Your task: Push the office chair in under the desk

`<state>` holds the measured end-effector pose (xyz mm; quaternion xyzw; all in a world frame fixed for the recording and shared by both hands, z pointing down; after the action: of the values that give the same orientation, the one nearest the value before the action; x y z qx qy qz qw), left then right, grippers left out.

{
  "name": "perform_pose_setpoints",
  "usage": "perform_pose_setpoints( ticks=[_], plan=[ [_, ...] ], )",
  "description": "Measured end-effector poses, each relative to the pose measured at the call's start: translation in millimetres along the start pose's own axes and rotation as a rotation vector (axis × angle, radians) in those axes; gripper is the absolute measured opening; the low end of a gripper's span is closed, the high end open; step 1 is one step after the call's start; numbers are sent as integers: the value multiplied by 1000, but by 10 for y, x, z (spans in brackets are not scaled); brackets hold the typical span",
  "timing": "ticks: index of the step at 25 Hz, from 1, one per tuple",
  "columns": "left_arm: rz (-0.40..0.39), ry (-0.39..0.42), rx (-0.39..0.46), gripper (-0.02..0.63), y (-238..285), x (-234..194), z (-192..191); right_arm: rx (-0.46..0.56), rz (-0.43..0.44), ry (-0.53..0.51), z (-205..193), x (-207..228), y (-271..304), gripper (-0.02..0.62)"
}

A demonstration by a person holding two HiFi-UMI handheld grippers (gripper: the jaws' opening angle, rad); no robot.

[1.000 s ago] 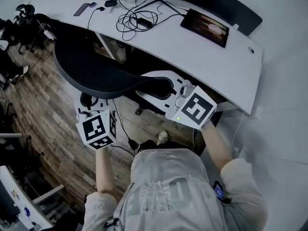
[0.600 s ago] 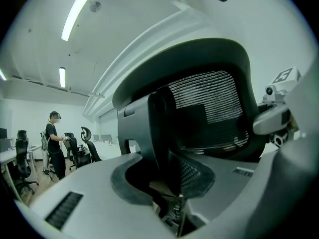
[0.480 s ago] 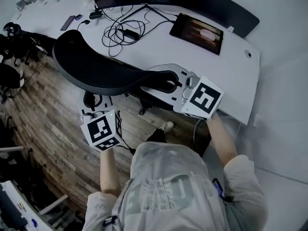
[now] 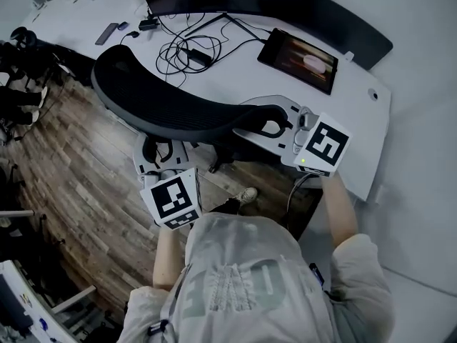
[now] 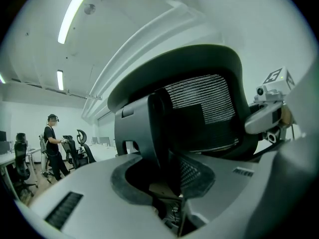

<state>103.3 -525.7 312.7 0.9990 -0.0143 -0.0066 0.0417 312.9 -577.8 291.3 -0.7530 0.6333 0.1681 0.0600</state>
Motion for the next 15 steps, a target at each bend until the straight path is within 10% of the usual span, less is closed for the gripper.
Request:
perform_pose_setpoints(
  ticks=[15],
  plan=[
    [34, -16, 3, 103, -22, 37, -5, -30, -7, -28, 9, -14, -15, 121]
  ],
)
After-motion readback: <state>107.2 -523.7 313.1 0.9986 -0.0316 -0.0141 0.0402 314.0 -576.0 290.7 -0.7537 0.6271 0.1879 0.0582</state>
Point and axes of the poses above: the fingertips, and each gripper's own axes: y forward along the fingers, x to its right, z out of its top, the point moved 8 cm from there along -y, backward along the fingers, and after that the axes turned 11 degrees about -y, right-handed, at the moved point
